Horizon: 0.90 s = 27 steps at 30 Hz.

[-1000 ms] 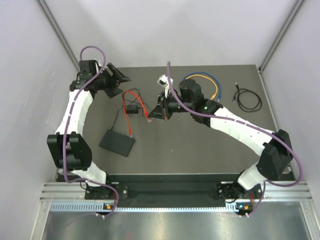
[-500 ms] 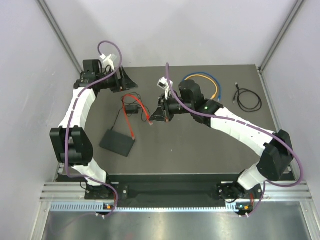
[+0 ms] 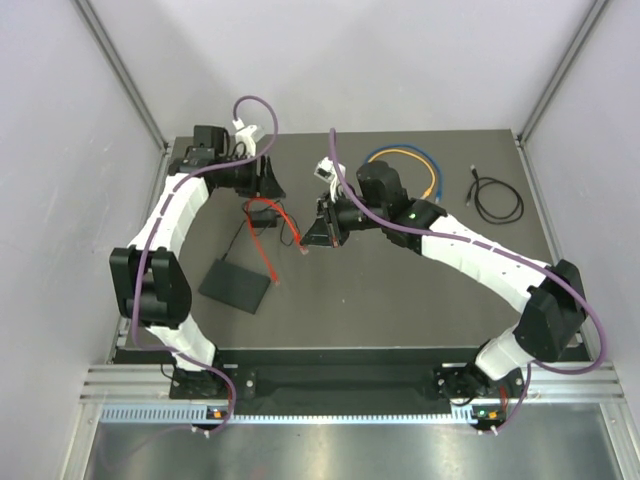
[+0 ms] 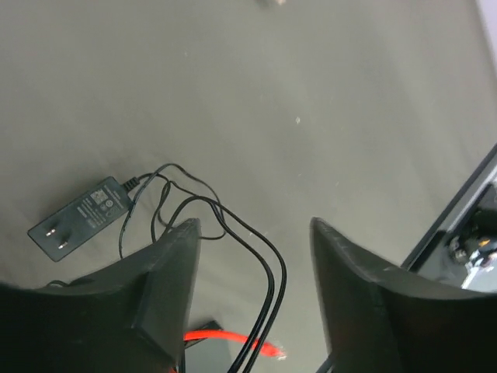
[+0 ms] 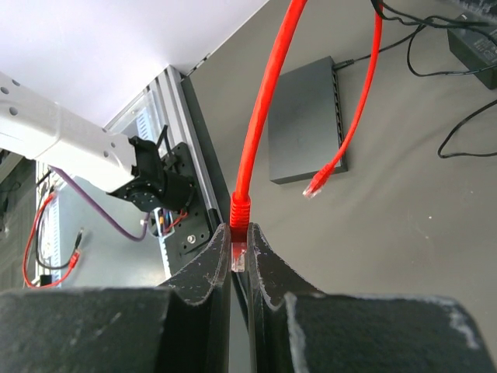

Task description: Pull the plug from the switch port

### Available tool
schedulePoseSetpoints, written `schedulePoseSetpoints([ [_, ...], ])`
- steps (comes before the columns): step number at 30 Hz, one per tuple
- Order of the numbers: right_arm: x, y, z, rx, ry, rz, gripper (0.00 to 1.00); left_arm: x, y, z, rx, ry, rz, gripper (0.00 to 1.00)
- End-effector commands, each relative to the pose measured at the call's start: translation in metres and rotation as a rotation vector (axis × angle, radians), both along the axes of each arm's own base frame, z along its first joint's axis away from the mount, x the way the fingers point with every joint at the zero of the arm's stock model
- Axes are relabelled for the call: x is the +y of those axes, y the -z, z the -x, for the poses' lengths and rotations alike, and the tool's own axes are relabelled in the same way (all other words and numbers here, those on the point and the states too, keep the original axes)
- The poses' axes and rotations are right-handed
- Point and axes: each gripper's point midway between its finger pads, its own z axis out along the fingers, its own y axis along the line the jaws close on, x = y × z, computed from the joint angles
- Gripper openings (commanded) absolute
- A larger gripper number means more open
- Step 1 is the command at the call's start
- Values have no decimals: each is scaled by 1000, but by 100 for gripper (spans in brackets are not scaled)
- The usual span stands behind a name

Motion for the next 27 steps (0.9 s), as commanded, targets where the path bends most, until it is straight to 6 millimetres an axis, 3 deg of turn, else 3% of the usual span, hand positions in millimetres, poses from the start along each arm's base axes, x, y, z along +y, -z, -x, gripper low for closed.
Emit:
schedulePoseSetpoints([
  [1,-3,-40,4,-79,-18,-82,0,1,12,4,-11,32,-94,59],
  [2,-3,-40,3,-79,-14,-83,0,4,15,2,-5,7,-118,55],
  [3,-3,-41,3,-81,-14,-84,0,5,20,3,14,-7,-149,40],
  [5,-4,-39,4,-79,-13,-80,0,17,34,-2,44,-61,-240,28],
  [6,-5,-38,3,-76,-10,-78,0,20,37,-1,55,-74,-262,27],
  [9,-11,-36,-1,-80,25,-67,0,39,37,-8,58,-205,-336,2],
  [13,-27,-25,-25,-59,175,-57,0,63,0,-20,13,-490,-318,0],
  [15,-41,-31,-46,-17,285,-101,0,73,-10,-19,23,-650,-268,0],
  [16,-46,-34,-56,-17,324,-144,0,76,-31,-18,-31,-705,-214,0],
  [21,-64,-57,-98,85,480,-349,0,88,-31,8,83,-987,-42,0],
  [26,-55,-72,-126,182,530,-538,0,77,-16,23,245,-1115,129,0],
  [27,-54,-73,-131,202,552,-558,0,77,-24,26,230,-1127,165,0],
])
